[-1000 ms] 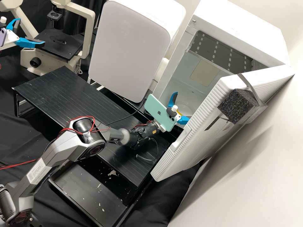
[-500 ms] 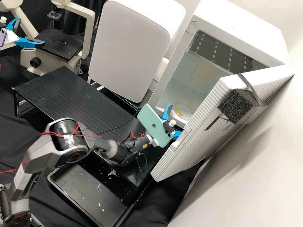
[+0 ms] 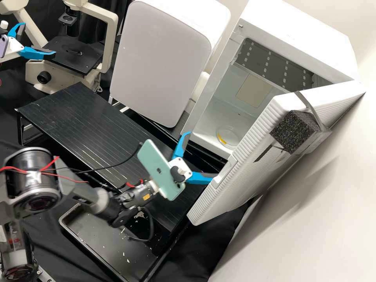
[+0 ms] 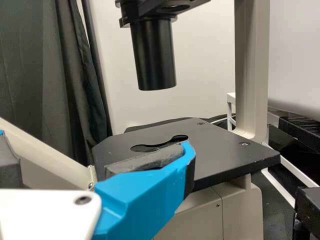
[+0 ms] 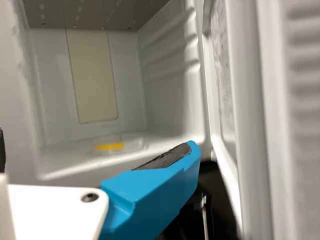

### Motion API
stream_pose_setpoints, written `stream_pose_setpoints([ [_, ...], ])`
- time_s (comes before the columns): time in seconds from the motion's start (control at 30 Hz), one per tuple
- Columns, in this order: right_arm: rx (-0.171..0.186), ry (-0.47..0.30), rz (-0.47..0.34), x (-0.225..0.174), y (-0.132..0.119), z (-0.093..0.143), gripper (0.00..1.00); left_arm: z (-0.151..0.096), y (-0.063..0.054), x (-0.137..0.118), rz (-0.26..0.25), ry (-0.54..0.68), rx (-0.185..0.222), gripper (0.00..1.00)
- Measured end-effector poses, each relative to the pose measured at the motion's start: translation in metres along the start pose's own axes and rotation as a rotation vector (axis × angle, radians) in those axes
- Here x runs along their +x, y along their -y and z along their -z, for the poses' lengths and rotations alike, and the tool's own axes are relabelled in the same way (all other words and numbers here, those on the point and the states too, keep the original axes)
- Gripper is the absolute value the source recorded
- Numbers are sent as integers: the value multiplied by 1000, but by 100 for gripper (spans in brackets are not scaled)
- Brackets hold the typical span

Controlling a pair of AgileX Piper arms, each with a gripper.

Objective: Place the petri dish in the incubator

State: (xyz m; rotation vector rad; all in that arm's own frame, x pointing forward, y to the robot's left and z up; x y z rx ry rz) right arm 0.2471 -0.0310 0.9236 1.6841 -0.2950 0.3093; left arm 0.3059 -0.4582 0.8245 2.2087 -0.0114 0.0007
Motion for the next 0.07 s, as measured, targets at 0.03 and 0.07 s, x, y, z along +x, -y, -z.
stream_pose_setpoints([
  [0.03,15,3,4,-5,1,1,100,0,0,0,0,0,0,100],
  [0.07,34,12,15,-15,5,3,100,0,0,0,0,0,0,100],
])
